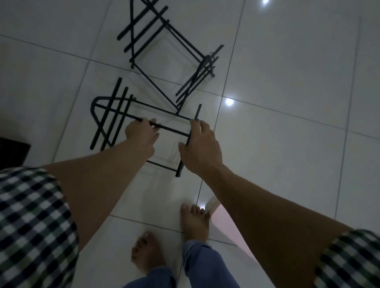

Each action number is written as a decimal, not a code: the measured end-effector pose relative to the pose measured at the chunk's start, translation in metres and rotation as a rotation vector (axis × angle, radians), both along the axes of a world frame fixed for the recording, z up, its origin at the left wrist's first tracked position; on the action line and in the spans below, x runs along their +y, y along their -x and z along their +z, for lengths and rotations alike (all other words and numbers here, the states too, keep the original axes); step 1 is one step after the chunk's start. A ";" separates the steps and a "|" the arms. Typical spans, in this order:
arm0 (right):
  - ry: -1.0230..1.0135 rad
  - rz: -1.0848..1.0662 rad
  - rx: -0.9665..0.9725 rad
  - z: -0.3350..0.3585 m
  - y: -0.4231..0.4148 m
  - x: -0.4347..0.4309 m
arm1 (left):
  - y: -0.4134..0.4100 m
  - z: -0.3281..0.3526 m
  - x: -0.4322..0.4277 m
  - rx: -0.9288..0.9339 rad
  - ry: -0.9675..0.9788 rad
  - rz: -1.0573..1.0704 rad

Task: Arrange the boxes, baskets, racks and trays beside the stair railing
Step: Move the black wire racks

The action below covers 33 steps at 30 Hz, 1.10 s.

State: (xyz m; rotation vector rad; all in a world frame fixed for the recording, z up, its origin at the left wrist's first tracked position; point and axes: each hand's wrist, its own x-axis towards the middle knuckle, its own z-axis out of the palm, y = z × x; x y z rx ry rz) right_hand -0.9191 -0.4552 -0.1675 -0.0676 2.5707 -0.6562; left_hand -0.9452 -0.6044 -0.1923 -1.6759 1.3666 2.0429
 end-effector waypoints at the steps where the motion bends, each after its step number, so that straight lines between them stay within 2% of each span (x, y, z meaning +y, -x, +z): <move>1: -0.019 0.040 0.004 -0.002 0.006 -0.006 | -0.001 -0.004 -0.002 0.023 -0.009 -0.010; 5: -0.178 0.228 -0.025 -0.003 0.017 -0.025 | -0.009 0.008 -0.008 0.079 -0.009 0.003; 8: -0.229 0.267 -0.037 0.019 0.011 -0.038 | -0.021 0.038 -0.010 0.088 -0.008 0.043; 11: -0.198 0.261 0.015 0.059 0.003 -0.051 | -0.032 0.080 -0.021 0.076 -0.012 0.120; 15: -0.193 0.382 0.105 0.123 -0.004 -0.073 | -0.045 0.151 -0.043 0.091 0.041 0.168; 24: -0.065 0.505 0.104 0.243 -0.011 -0.168 | -0.056 0.283 -0.111 0.182 0.248 0.248; 33: 0.100 0.678 0.275 0.274 -0.032 -0.293 | -0.079 0.318 -0.215 0.284 0.472 0.366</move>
